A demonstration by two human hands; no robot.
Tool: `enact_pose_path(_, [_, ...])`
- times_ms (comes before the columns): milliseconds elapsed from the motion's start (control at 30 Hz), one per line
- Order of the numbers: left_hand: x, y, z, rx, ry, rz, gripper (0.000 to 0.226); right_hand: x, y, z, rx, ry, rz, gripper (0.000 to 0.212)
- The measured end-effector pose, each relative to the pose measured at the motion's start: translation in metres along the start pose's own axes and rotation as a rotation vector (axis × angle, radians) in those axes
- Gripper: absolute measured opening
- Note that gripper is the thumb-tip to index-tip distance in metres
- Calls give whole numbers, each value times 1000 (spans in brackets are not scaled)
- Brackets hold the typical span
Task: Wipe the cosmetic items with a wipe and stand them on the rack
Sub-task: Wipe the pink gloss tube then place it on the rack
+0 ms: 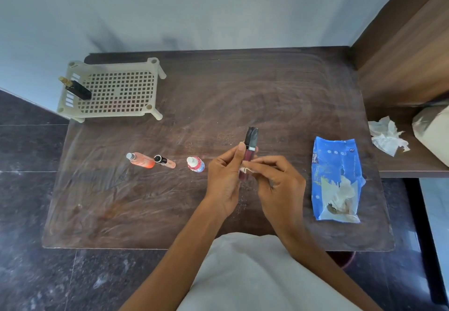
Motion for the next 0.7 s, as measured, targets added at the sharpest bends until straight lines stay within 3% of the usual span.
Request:
enact_pose_path(233, [4,-2,13,43,73,60,17,-8,-33,-6,17,-6,9,20])
enact_pose_path(400, [5,0,12,78,104,61,27,-10,-56,-5,8,5,59,22])
enact_pose_path(700, [11,4,8,90,135,32,22,-4,-10,-5,26,73,-56,22])
Point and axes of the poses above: each hand's wrist, its own y-axis away from the middle knuckle, its own x-axis out of the back of the hand, z = x × y, the point moved 1 cm from there along -y, towards the middle knuckle, and after that the axes turned 2 degrees about -x, right-handed, at the moved point
